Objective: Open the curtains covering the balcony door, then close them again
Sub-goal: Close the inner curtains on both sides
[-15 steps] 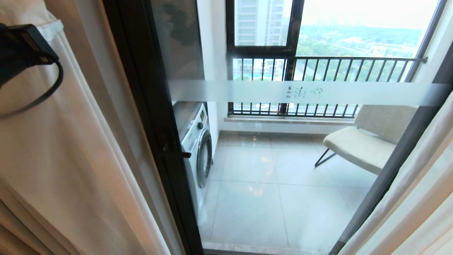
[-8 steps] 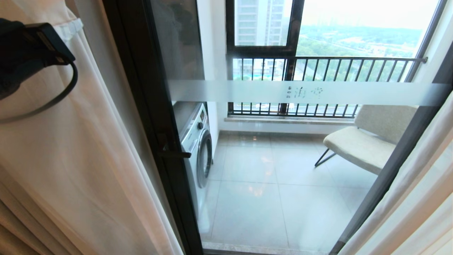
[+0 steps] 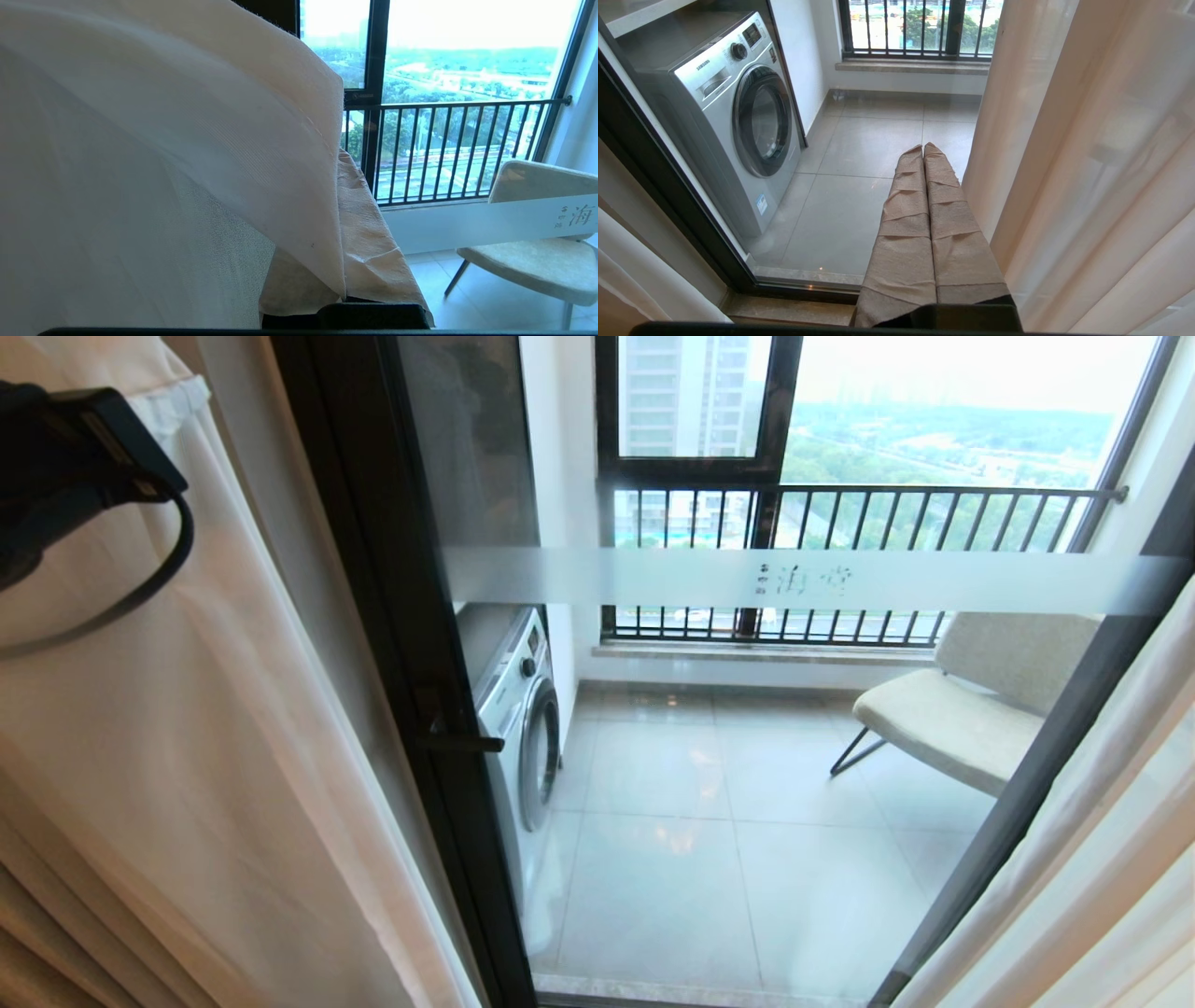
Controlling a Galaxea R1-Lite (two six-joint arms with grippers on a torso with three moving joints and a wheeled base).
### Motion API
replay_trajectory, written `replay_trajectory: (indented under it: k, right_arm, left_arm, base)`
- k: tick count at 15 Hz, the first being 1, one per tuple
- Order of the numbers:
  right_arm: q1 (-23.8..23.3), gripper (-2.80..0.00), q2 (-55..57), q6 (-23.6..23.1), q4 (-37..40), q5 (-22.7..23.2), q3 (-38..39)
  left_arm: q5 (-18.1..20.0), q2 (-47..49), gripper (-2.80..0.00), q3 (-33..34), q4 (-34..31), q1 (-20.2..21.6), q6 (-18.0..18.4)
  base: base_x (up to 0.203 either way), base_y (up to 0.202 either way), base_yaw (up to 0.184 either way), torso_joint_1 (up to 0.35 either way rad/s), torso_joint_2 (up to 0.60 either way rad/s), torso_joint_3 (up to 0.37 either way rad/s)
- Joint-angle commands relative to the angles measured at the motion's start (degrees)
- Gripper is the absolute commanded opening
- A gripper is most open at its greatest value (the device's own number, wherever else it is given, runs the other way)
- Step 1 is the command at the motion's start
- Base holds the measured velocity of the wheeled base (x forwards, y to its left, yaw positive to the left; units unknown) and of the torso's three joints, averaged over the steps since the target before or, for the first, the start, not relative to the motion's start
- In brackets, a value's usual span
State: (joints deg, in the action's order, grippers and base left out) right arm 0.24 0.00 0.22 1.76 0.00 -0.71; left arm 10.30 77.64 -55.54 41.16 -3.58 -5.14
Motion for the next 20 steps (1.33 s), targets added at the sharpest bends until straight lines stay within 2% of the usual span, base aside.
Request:
replay_trajectory:
  k: [1, 6, 20]
  right_arm:
    - [0.0, -2.80, 0.1, 0.0, 0.0, 0.0, 0.0]
    - [0.0, -2.80, 0.1, 0.0, 0.0, 0.0, 0.0]
    - [0.0, -2.80, 0.1, 0.0, 0.0, 0.0, 0.0]
  left_arm:
    - [0.1, -0.2, -2.80, 0.0, 0.2, 0.0, 0.0]
    - [0.2, -0.9, -2.80, 1.0, 0.2, 0.0, 0.0]
    - [0.3, -2.1, -2.80, 2.5, 0.2, -1.7, 0.0]
  base:
    - [0.000, 0.000, 0.000, 0.000, 0.00, 0.000]
    - [0.000, -0.044, 0.001, 0.001, 0.00, 0.000]
    - [0.000, -0.189, 0.002, 0.002, 0.00, 0.003]
